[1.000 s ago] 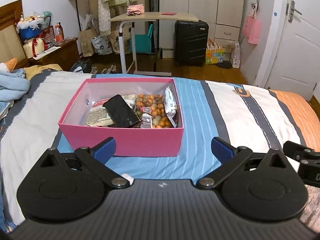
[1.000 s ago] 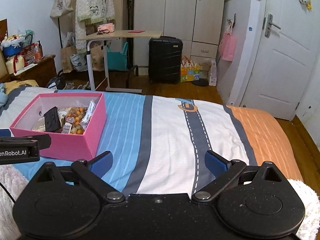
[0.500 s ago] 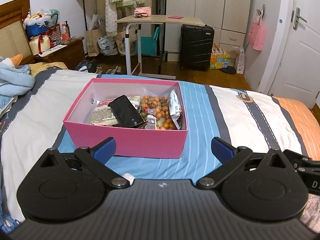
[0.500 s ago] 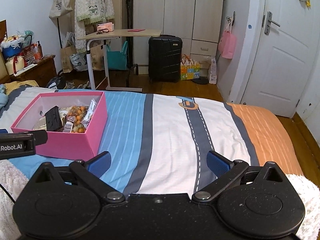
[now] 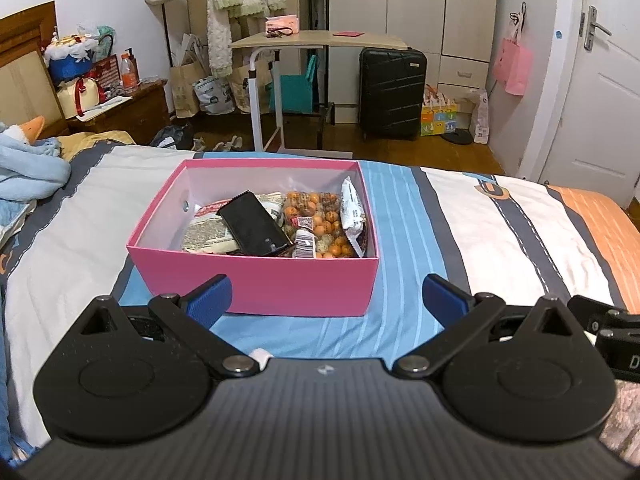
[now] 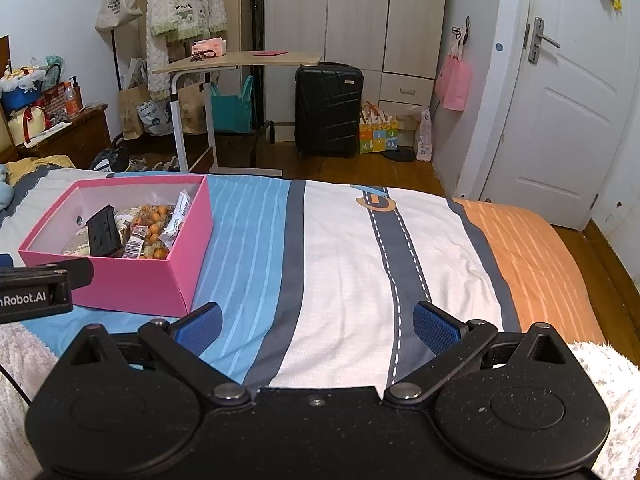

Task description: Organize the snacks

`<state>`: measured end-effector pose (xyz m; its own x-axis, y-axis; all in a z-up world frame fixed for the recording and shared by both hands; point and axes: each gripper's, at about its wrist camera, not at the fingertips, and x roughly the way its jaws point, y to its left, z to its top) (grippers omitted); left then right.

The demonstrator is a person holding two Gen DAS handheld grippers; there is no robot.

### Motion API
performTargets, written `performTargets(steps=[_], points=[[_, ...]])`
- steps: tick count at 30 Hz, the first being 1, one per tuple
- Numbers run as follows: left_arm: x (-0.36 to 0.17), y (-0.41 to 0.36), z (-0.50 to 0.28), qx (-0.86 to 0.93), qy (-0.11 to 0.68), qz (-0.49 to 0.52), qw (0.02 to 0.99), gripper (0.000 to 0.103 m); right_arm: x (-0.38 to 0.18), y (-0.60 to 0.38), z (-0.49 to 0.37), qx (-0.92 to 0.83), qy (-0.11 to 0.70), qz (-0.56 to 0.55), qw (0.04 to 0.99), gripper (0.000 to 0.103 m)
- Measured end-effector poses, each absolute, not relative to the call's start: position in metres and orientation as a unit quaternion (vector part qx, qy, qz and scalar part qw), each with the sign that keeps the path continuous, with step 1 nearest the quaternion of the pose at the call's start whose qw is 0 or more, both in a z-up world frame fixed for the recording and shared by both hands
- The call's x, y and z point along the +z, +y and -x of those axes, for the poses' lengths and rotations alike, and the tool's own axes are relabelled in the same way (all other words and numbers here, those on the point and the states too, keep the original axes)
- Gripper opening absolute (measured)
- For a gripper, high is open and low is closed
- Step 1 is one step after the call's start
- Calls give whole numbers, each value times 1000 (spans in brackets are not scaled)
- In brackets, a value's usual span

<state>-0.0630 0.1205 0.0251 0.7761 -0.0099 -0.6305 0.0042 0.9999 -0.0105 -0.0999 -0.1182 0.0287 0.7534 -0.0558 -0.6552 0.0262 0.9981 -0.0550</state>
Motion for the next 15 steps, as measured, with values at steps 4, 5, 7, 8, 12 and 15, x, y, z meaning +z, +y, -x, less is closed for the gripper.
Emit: performTargets(steps=[4, 5, 7, 8, 12, 15], points=[[24, 119, 63, -7, 335, 0, 942, 103, 28, -121, 98, -23, 354, 19, 935, 103], [24, 119, 64, -7, 335, -2, 942, 103, 27, -121, 98, -23, 354, 19, 935, 103], [23, 118, 64, -9, 336, -7, 942, 103, 26, -122, 97, -24, 356, 18, 934, 103], [23, 117, 64, -11, 336, -10, 942, 103, 26, -122, 97, -24, 357, 18, 934, 103], [23, 115, 65, -14, 334, -16, 942, 103, 25, -122, 96, -25, 360, 17, 932, 103], [23, 115, 65, -17, 333, -18, 943, 103, 24, -123, 95, -26, 362, 17, 932, 103]])
